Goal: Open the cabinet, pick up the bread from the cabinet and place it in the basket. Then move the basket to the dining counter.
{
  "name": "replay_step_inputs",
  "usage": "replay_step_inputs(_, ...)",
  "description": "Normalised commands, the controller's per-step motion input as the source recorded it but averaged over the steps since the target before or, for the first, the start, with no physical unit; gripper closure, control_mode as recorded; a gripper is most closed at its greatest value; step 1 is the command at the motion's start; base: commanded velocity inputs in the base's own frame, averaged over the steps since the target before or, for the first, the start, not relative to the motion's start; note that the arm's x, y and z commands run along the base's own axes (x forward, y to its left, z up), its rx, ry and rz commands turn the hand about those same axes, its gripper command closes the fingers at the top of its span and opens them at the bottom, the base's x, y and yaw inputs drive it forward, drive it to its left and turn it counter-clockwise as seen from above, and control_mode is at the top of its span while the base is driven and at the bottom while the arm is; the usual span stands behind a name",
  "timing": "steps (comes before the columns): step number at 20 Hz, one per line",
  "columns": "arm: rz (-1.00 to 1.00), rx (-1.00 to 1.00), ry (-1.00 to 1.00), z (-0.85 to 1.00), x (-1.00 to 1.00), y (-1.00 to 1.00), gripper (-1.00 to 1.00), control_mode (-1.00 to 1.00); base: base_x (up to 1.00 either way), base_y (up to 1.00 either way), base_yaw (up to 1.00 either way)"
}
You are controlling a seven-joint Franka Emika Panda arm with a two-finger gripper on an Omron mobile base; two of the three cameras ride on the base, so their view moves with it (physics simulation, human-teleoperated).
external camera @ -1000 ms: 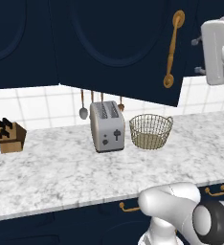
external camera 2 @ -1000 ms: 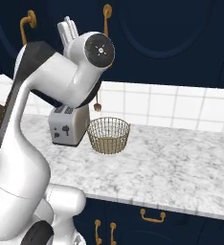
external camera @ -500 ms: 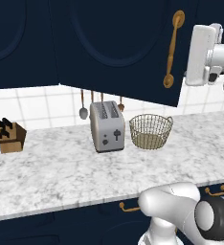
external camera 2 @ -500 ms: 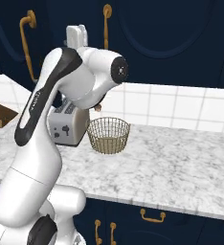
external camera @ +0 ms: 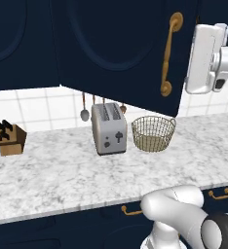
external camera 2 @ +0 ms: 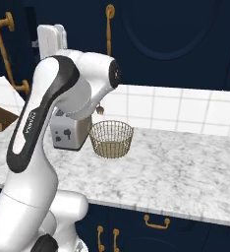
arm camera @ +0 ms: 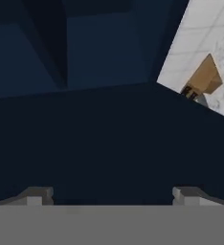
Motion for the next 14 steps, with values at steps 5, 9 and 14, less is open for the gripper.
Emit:
replay_step_inputs(5,0.21,0.0,-0.03,0.3,-0.94,0.96,-1.0,-1.0,0.0,0.0,0.0)
replay_step_inputs(9,0.13,0.0,-0.01,0.03,-0.25,1.0,-1.0,-1.0,0.0,0.0,0.0)
replay_step_inputs(14,0.12,0.0,0.0,-0.13,0.0,1.0,-1.0,-1.0,0.0,0.0,0.0)
